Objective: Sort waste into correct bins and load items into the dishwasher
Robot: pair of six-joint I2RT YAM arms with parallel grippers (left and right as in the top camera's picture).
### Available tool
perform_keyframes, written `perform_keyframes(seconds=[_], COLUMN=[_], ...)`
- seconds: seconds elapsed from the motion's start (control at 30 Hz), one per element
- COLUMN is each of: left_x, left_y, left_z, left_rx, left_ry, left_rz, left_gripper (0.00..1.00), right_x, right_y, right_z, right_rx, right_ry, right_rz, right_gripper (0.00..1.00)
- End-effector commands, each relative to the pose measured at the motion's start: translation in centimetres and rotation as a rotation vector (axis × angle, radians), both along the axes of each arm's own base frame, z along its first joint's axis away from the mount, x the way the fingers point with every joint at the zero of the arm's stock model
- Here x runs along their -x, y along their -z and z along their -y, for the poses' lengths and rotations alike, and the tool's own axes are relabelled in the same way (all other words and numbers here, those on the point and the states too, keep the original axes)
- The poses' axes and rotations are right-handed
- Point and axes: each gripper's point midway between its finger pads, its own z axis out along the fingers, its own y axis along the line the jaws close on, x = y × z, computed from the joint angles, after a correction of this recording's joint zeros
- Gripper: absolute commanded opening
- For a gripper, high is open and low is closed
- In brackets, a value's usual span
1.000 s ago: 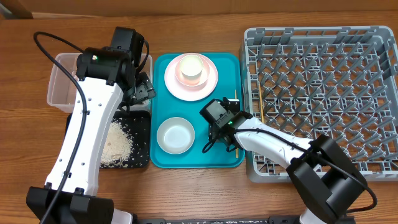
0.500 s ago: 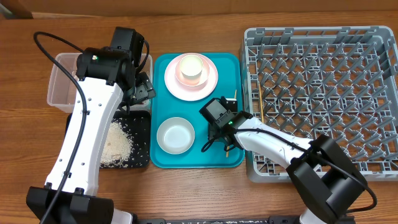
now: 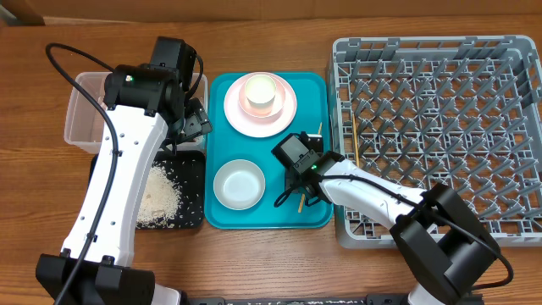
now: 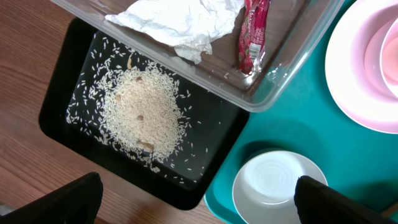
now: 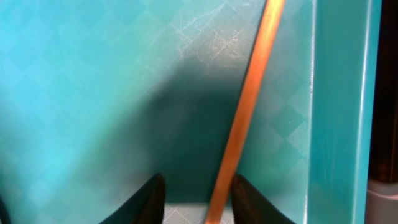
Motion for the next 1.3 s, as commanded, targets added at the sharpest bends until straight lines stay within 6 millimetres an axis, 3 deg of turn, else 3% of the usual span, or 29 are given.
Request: perform_keyframes(seconds=[0.0,0.3,0.53,0.83,1.27], left_x=[-0.1,-0.1,-0.1,-0.1,-0.1], left_y=[-0.7,-0.7,-0.7,-0.7,-0.7], left_z=[-0.2,-0.2,-0.2,-0.2,-0.2], left_rx=[-0.003,-0.003,-0.003,-0.003,-0.003], left_ry=[0.003,0.003,0.003,0.003,0.003], left_rz=[0.021,0.021,0.021,0.021,0.021], left_gripper=[1.0,1.0,1.0,1.0,1.0], right_x=[0.1,0.2,0.9,1.7,2.3], right_y=[-0.3,-0.3,-0.1,0.2,0.3], right_z=[0.1,0.2,-0.4,0.2,0.7], right_rx=[-0.013,-0.01,-0.046,-0.07,-0.037], right_ry=[0.006,0.007,0.002,0.171,0.141], right_rz=[0.0,-0.005,-0.041,-0.087,-0.107], right_gripper=[0.32,0.2,0.21,0.21,0.2])
